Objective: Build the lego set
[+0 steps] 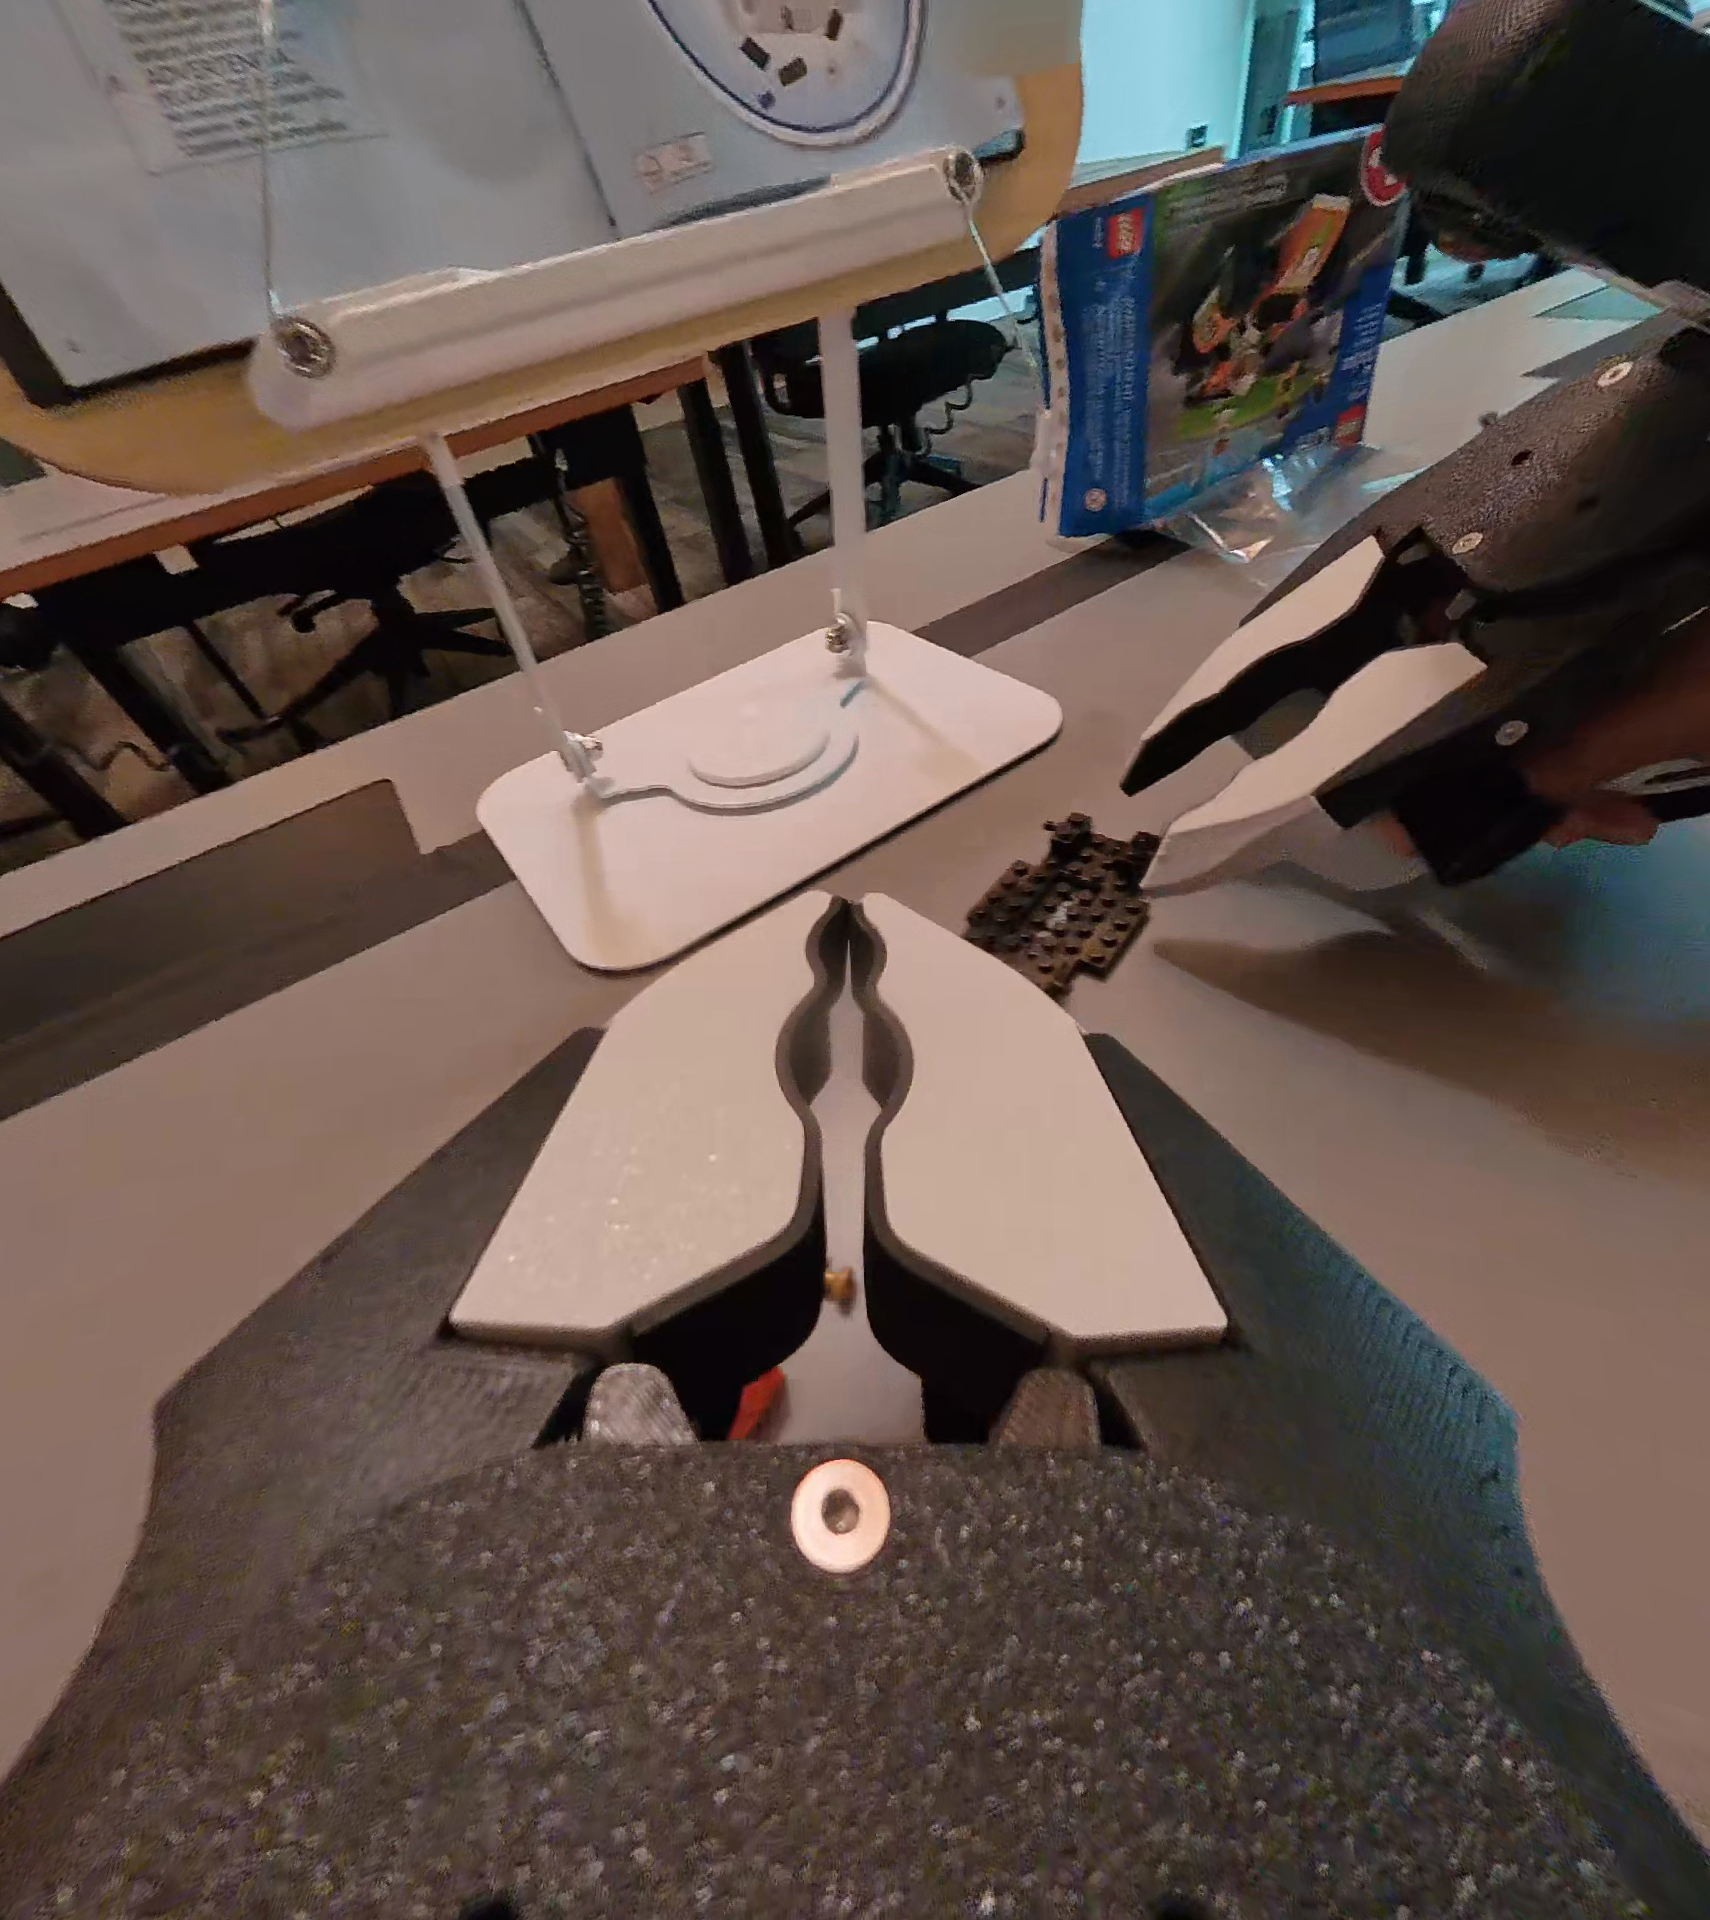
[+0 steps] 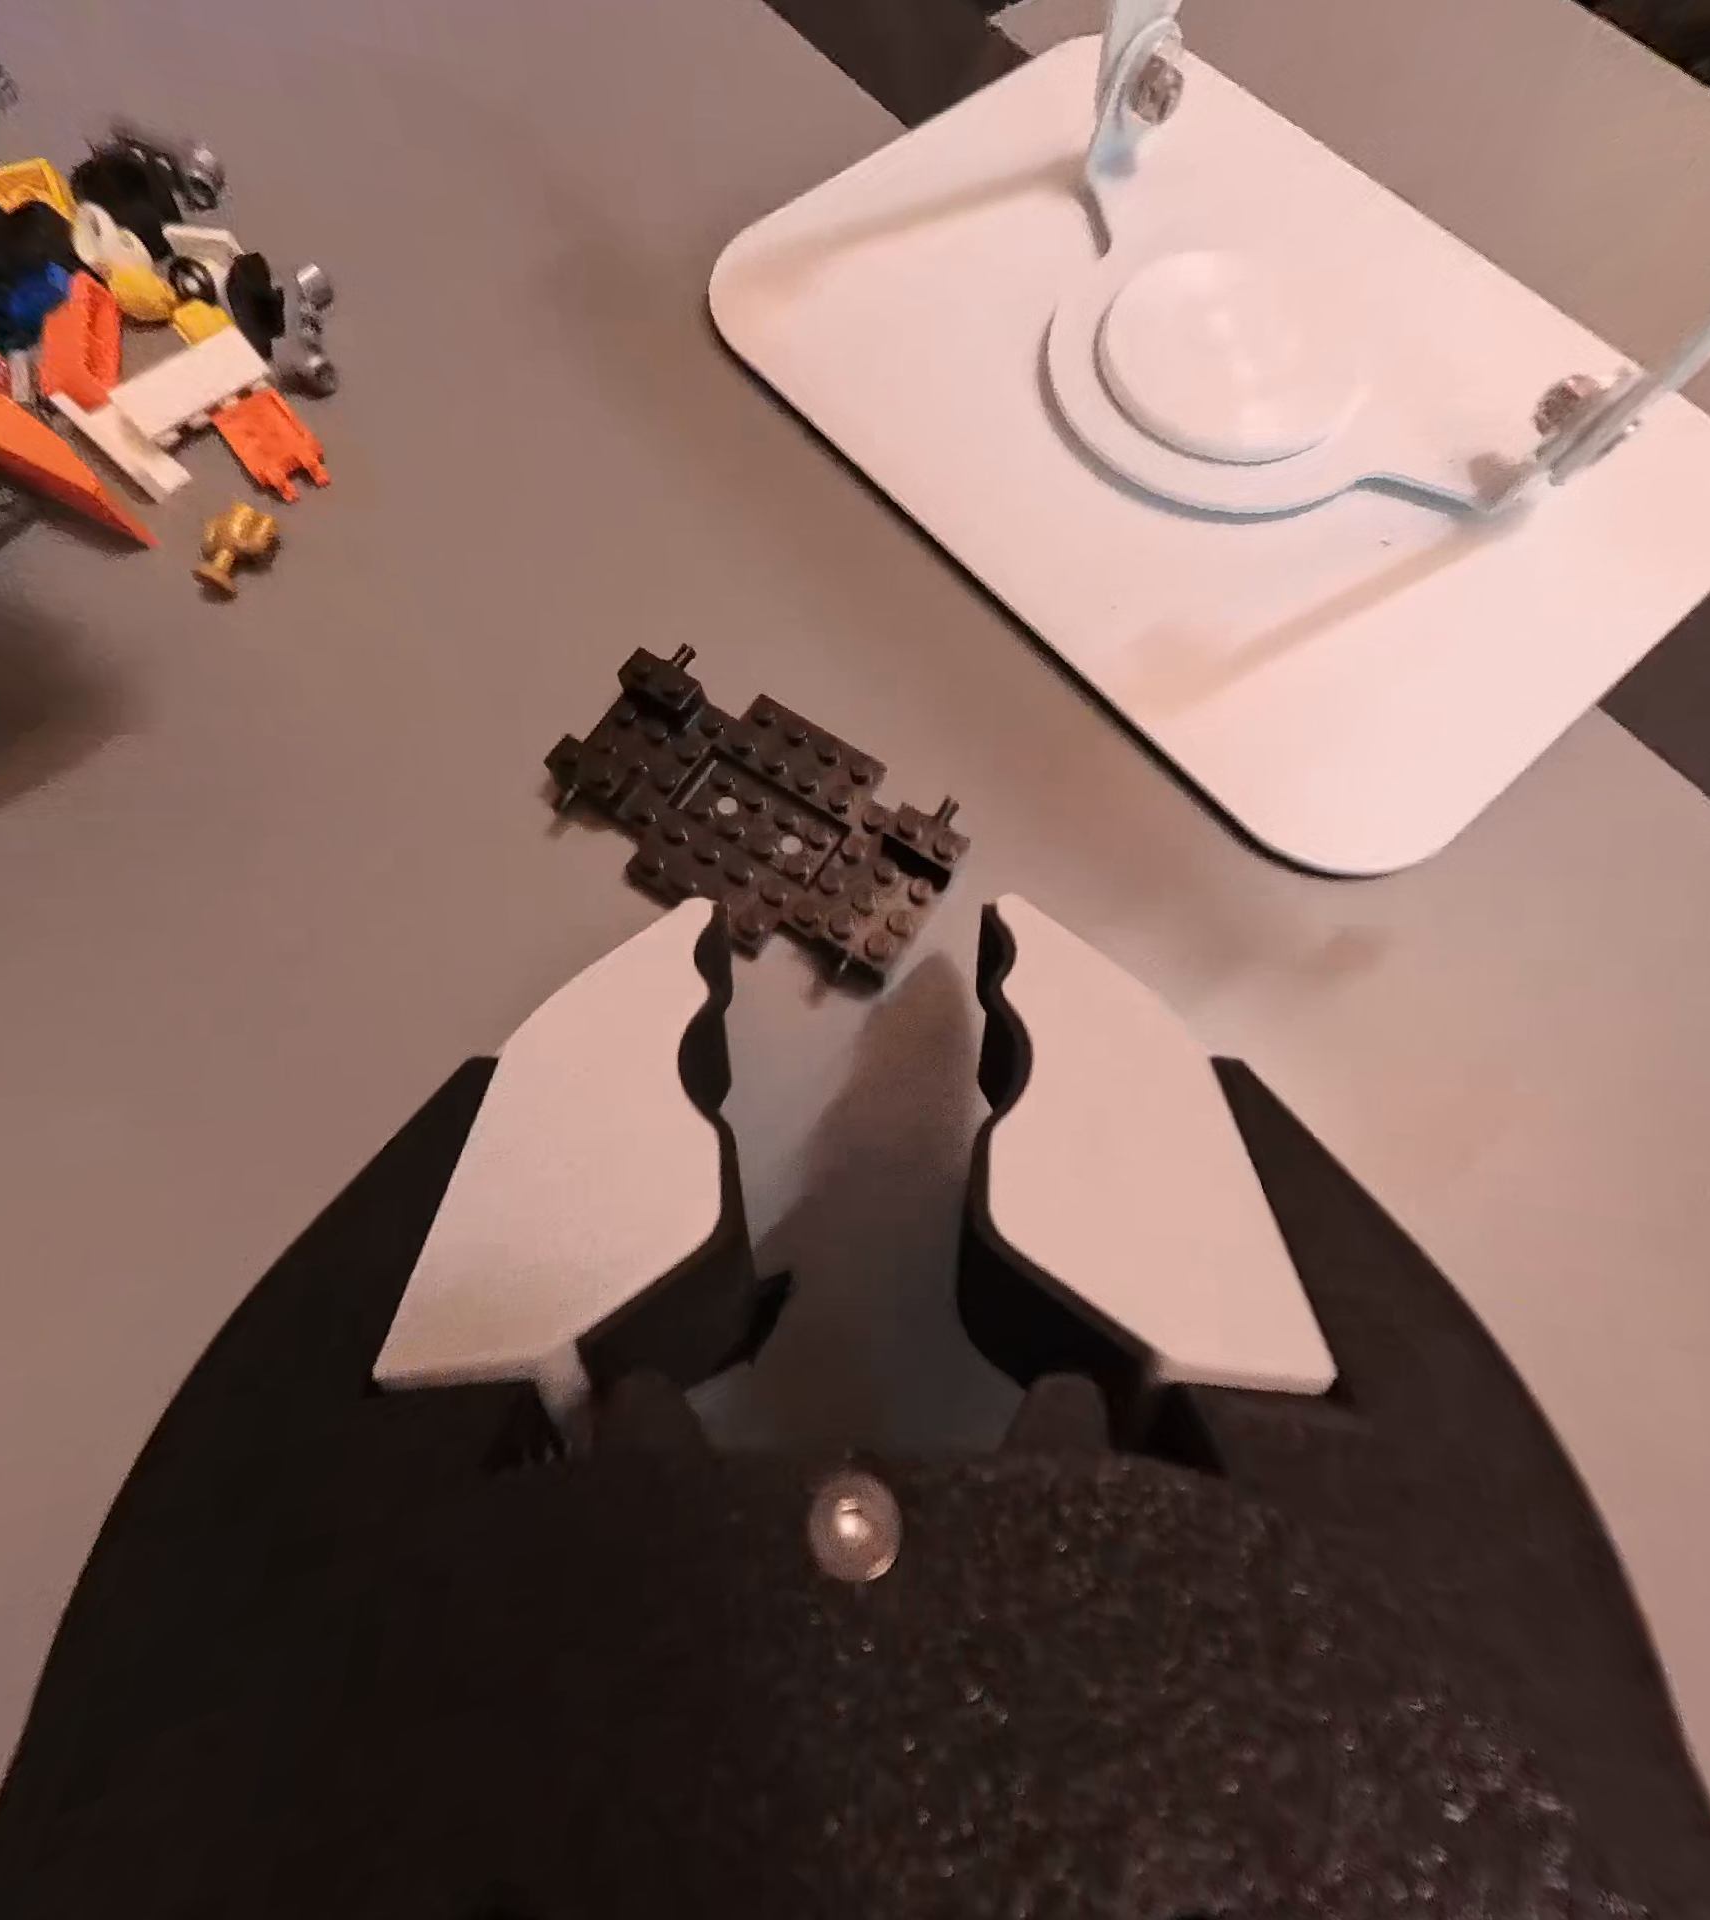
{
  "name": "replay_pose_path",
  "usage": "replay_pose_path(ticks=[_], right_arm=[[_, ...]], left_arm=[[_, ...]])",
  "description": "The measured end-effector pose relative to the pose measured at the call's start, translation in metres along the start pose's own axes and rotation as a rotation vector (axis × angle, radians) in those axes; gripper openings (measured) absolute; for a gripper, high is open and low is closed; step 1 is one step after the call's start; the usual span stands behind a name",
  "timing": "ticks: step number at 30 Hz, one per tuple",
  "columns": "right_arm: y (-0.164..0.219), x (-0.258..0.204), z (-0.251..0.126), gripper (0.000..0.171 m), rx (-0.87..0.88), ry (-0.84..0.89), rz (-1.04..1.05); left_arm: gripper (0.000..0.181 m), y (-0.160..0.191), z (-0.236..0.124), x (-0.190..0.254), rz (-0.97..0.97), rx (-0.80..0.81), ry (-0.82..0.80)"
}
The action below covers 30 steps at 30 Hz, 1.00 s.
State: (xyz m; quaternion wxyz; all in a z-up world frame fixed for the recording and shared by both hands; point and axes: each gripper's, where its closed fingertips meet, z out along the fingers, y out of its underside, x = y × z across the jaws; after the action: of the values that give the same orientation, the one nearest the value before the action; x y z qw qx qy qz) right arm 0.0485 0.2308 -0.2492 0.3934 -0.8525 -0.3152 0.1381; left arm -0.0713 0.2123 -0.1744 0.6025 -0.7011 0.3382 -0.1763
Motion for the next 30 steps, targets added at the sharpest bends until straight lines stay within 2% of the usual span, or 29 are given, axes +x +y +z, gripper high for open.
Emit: replay_pose_path(ticks=[4,8,11,12,17,19,21,25,27,30], right_arm=[[0.001,0.001,0.012,0.034,-0.064,-0.025,0.004],[0.004,-0.005,0.01,0.014,-0.078,-0.045,0.026],[0.013,-0.008,-0.001,0.012,-0.11,-0.002,0.064],[0.018,-0.01,-0.008,0.0,-0.116,0.014,0.086],[0.047,-0.031,-0.042,0.0,-0.158,0.102,0.14],[0.048,-0.03,-0.051,0.0,-0.103,0.142,0.126],[0.044,-0.024,-0.061,0.01,-0.034,0.144,0.1],[0.055,-0.007,-0.08,0.05,-0.061,0.08,-0.006],[0.062,-0.006,-0.081,0.062,-0.08,-0.01,-0.1],[0.077,-0.006,-0.076,0.071,-0.144,-0.167,-0.179]], left_arm=[[0.0,0.0,-0.006,-0.012,0.002,0.013,-0.023],[0.0,-0.003,-0.008,-0.01,-0.015,0.032,-0.001],[0.0,-0.002,-0.006,-0.001,0.018,0.027,0.026],[0.0,-0.002,-0.006,0.001,0.035,0.027,0.031],[0.0,-0.01,-0.009,0.011,0.118,0.05,0.043],[0.0,-0.012,-0.009,0.015,0.12,0.058,0.056],[0.0,-0.011,-0.009,0.017,0.121,0.055,0.064],[0.0,-0.013,-0.012,0.018,0.133,0.06,0.059],[0.0,-0.013,-0.013,0.02,0.131,0.066,0.062],[0.0,-0.009,-0.01,0.023,0.144,0.051,0.07]])
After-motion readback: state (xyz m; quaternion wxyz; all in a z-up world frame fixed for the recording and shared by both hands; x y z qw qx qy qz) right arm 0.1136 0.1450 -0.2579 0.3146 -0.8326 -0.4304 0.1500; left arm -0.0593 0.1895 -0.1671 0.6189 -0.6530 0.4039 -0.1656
